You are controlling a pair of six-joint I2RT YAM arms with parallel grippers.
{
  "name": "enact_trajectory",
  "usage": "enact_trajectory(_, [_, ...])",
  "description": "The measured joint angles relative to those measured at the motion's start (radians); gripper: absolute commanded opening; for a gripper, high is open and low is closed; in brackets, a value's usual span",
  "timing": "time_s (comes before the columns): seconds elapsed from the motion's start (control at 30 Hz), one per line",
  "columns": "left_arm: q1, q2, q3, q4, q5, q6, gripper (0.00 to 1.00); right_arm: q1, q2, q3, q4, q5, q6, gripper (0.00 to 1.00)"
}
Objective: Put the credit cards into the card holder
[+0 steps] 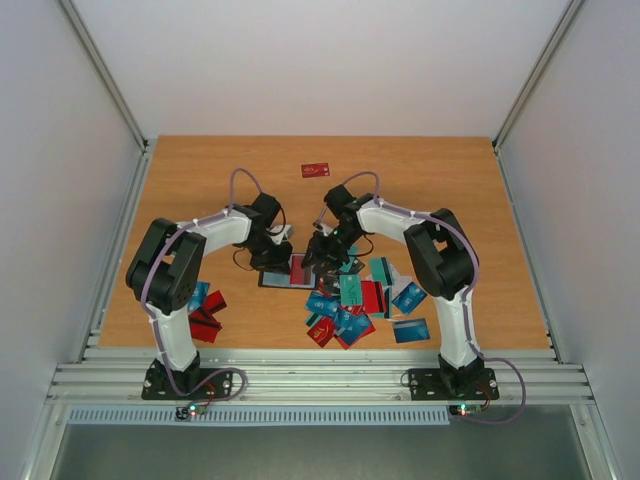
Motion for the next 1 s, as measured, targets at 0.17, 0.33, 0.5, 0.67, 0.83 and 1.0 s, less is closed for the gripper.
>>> enact_trajectory(0.17, [0.000, 0.001, 0.000, 0.000, 0.003, 0.003, 0.00, 0.006, 0.026, 0.002, -0.001, 0.008, -0.001, 0.39])
enact_trajectory(0.33, [0.000, 0.001, 0.000, 0.000, 0.003, 0.004, 0.00, 0.006, 0.033, 0.002, 0.000, 0.013, -0.004, 0.39])
enact_trajectory(0.5, [0.000, 0.002, 0.000, 0.000, 0.004, 0.004, 0.00, 0.006, 0.038, 0.004, 0.000, 0.008, -0.010, 0.39])
enact_trajectory(0.67, [0.001, 0.003, 0.001, 0.000, 0.007, 0.004, 0.00, 0.006, 0.043, 0.006, 0.003, -0.006, -0.012, 0.39])
enact_trajectory(0.83, [0.002, 0.003, 0.001, 0.000, 0.008, 0.004, 0.00, 0.008, 0.043, 0.006, 0.008, -0.012, -0.012, 0.39])
enact_trajectory(1.0, [0.002, 0.003, 0.001, 0.000, 0.010, 0.004, 0.00, 0.008, 0.043, 0.006, 0.012, -0.014, -0.011, 0.39])
